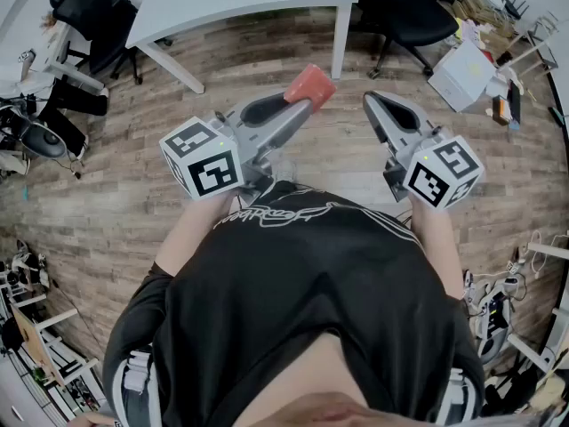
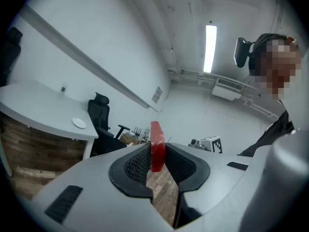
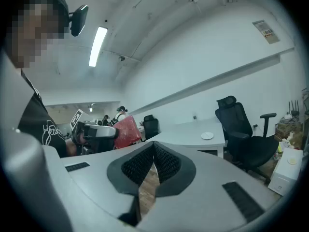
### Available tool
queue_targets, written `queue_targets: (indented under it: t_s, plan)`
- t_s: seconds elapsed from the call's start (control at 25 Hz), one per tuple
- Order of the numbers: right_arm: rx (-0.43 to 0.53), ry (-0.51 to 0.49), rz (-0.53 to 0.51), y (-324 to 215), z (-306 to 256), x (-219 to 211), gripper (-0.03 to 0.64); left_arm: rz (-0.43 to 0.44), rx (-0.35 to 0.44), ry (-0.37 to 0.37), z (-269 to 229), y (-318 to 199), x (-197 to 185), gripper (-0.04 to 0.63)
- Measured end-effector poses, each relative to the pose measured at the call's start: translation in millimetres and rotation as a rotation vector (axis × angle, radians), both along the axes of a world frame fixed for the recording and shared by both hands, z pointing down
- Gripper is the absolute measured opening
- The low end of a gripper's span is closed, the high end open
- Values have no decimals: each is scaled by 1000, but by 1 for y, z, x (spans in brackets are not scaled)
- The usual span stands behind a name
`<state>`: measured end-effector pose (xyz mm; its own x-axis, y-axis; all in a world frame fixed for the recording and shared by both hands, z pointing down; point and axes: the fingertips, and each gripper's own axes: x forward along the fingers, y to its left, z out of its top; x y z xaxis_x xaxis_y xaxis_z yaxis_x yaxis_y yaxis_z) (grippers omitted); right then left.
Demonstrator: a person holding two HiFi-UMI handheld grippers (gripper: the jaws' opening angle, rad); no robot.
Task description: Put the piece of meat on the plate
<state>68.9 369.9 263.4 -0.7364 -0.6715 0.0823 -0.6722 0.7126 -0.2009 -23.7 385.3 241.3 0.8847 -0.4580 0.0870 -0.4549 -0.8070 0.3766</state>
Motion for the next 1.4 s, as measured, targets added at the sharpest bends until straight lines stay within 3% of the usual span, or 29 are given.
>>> queue_targets:
  t_s: [0.48, 0.76, 0.96, 1.4]
  plan:
    - [-7, 8, -2, -5, 4, 13, 9, 5, -32, -26, 7, -2, 18, 91]
    - [-16, 44, 35, -23, 18, 11, 9, 10, -73, -5, 18, -23, 17, 91]
    - [-28, 103, 70, -59, 31, 11, 9, 18, -130, 25, 33, -60, 14, 91]
    - [-120, 58, 129, -179, 58, 8, 9, 52, -199, 22, 58, -184, 3, 91]
